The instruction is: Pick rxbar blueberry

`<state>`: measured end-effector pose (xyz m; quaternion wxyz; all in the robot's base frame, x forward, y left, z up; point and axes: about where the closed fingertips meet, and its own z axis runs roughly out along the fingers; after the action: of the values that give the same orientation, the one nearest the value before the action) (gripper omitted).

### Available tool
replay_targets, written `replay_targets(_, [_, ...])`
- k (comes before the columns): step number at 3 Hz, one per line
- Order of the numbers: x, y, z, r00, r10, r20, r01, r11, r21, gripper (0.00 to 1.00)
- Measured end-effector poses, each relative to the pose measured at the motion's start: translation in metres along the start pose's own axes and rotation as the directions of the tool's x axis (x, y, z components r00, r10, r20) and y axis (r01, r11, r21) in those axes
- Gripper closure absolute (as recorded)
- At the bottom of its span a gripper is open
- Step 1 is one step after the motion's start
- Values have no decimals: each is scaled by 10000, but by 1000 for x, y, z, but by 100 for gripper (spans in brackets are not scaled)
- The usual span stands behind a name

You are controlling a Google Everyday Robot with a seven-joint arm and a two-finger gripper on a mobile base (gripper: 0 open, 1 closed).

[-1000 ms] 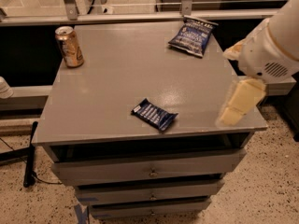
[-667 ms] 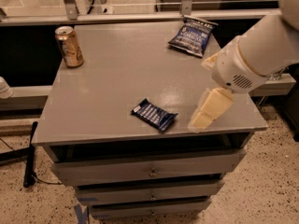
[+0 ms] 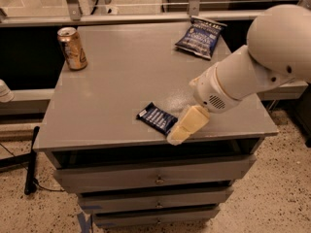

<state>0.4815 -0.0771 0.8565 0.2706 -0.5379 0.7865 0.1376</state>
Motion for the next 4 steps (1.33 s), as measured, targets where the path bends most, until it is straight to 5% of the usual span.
replay_targets(1, [0,7,23,9990,404,174,-399,9988,-269,0])
replay_targets(4, [-14,22,35,9914,923,926,-863,9940,-668,64])
